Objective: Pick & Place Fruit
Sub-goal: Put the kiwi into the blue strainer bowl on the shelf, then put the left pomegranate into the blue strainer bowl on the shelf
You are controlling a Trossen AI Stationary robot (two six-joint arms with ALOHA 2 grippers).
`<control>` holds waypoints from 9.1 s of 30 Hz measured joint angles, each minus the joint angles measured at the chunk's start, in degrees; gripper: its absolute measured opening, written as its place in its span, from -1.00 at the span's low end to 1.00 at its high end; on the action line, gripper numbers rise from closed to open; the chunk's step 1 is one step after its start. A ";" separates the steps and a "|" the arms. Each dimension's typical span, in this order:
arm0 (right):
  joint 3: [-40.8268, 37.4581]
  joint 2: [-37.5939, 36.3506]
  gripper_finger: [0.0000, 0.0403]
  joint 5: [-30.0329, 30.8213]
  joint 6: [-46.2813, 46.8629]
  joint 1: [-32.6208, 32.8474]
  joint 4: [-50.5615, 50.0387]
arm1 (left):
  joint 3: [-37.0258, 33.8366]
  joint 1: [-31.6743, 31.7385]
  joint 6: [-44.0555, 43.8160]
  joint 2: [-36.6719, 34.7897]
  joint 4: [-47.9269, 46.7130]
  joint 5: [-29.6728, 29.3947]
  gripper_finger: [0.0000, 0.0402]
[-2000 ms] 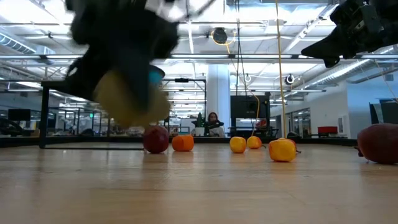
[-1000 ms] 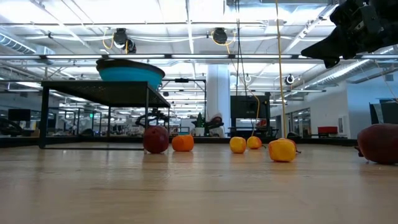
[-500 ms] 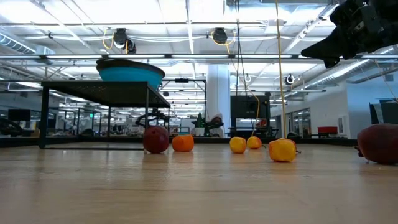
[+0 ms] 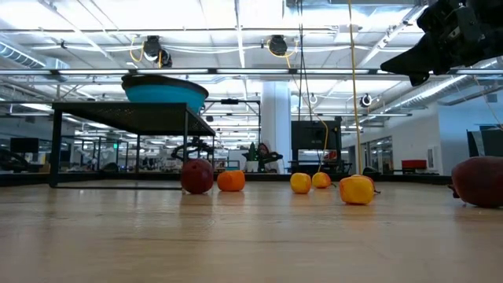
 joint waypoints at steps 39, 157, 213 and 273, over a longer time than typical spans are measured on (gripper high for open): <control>-0.04 0.00 -1.00 0.24 -0.01 -0.01 -0.34 | -0.04 11.42 -53.21 -9.16 -73.57 -38.41 0.09; -0.04 0.04 -1.00 0.02 0.15 0.00 -1.18 | 14.14 56.85 -21.03 -13.24 -126.04 -1.14 0.61; -0.04 0.03 -1.00 -0.22 2.92 0.02 -8.48 | 14.97 1.12 -110.27 23.83 -122.31 -24.12 0.61; -0.04 0.02 -1.00 -0.03 1.73 0.04 -8.48 | 9.61 10.84 -107.01 33.22 -121.56 -22.11 0.61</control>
